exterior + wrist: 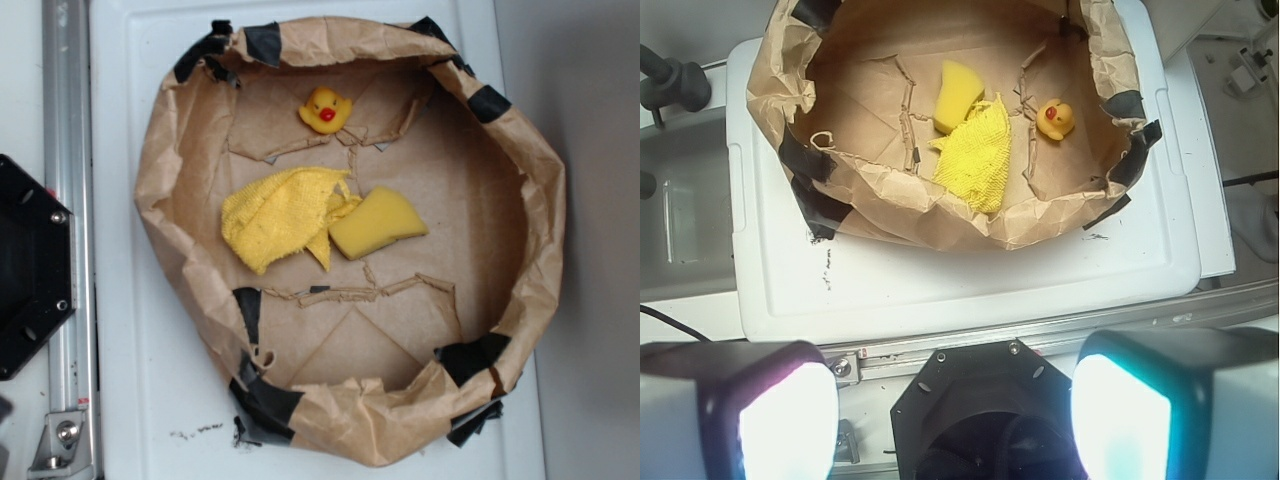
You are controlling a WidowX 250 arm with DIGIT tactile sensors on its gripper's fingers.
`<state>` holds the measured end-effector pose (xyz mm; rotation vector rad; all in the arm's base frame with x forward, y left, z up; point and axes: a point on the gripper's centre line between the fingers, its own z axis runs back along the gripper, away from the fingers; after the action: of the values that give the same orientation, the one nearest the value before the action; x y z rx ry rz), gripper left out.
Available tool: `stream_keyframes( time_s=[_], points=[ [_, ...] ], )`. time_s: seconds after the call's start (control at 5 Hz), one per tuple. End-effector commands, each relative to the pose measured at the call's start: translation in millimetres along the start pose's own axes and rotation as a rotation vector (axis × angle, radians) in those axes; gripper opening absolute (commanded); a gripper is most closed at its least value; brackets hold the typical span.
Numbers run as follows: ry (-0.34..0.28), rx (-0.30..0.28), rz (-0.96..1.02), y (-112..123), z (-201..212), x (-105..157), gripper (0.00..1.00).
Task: Grab the green sponge.
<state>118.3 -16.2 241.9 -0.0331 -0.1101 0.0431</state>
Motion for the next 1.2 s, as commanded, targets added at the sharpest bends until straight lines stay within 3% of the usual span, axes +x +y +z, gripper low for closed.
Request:
stream_keyframes(
  time_s=[0.0, 0.2, 0.4, 0.8, 1.0],
  points=[
    [0.000, 0.000, 0.000, 0.0, 0.0, 0.0, 1.00],
    [-0.095, 0.027, 0.003, 17.6, -17.7, 28.2, 1.00],
    [-0.151, 0.066, -0.017, 29.2, -35.9, 67.0, 1.00],
    [-0.108, 0.029, -0.047, 49.0, -111.0, 134.4, 1.00],
    [-0.081, 0.011, -0.107, 37.2, -164.9, 161.0, 1.00]
  ],
)
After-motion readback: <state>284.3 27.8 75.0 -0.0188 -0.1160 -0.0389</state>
